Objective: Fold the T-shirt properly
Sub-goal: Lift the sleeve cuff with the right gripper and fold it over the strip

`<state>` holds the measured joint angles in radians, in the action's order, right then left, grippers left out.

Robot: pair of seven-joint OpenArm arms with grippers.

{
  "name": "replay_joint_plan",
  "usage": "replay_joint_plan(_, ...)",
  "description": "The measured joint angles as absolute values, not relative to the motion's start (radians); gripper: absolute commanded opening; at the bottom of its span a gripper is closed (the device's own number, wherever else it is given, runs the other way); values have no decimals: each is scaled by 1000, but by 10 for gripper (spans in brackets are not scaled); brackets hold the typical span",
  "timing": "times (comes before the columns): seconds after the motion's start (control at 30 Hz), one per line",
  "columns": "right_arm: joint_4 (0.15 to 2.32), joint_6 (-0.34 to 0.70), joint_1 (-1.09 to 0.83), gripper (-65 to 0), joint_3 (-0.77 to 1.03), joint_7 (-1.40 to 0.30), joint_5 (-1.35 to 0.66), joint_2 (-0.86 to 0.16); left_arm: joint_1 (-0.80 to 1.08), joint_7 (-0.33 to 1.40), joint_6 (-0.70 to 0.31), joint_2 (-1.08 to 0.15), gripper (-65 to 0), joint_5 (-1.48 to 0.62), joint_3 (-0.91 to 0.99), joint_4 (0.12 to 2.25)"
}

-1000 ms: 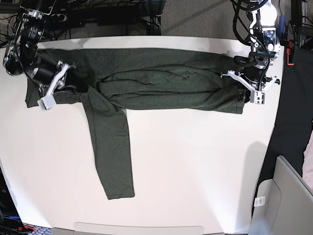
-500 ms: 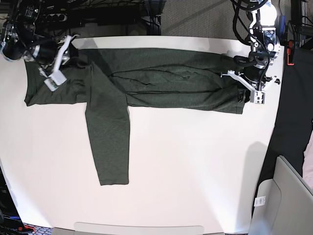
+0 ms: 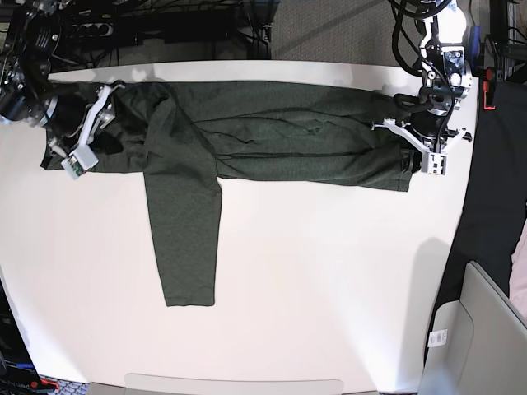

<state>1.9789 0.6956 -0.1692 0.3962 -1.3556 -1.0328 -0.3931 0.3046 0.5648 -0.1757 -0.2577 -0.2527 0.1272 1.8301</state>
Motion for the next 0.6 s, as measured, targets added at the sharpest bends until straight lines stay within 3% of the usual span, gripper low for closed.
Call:
replay_joint_plan(0.23,1693,692,62,-398,430,-1256,-826,-278,304,565,-175,-257,-557,-249,127,1829)
replay_joint_plan(0.4,1491,701,268,-398,424,-1232,-593,-167,306,565,-175,-261,-557,-249,127,1828)
replay_joint_plan(0.6,1409,692,400,-397,430,-1111,-262,-61,304,564,-175,-258,-557,-250,126,1827)
